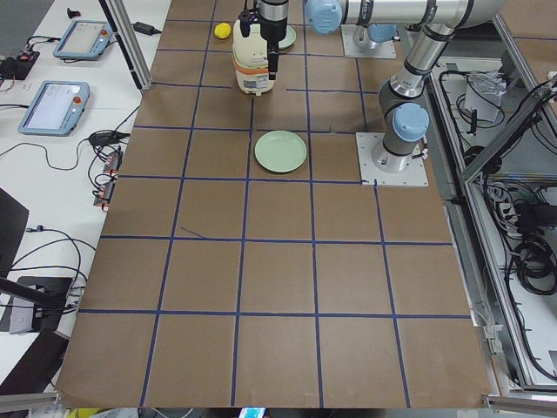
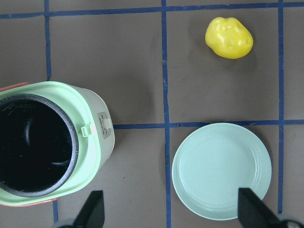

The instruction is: Press rice cooker button

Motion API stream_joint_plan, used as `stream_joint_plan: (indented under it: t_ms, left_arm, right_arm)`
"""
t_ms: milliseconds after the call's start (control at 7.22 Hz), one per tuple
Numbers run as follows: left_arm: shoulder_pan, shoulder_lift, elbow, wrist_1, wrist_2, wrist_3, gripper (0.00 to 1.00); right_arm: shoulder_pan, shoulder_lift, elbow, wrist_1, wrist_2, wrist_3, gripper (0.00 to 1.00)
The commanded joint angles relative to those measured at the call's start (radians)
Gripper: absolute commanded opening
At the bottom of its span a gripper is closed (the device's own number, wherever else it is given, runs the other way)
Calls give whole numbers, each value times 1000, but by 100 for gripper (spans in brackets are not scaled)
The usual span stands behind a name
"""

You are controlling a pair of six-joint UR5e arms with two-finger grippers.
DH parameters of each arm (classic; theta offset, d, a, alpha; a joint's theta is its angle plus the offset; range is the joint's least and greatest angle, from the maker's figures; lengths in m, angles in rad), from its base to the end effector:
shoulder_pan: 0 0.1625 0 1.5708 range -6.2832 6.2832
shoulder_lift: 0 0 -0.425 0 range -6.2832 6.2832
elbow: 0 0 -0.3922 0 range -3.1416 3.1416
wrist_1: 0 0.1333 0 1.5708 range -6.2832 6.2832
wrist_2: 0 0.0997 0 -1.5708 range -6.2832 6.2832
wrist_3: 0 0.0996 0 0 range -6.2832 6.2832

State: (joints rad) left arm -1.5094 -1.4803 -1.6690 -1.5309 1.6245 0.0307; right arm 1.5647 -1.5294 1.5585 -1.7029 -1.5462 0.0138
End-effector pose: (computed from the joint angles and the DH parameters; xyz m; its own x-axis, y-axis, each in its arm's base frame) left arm -0.0997 -0.4636 0.4865 -0.9980 -0.0323 -0.0546 -0.0307 0.9991 -0.0305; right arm 0.1326 -0.5198 0.4869 -0.9995 0.0173 -0.0259 0.0199 0.9945 -0.1025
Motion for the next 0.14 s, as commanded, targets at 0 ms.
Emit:
stream_joint_plan:
  t_ms: [0]
  left_arm:
    - [0,0,0,0,0,0,100]
  right_arm:
    - [1,2,0,0,0,0,100]
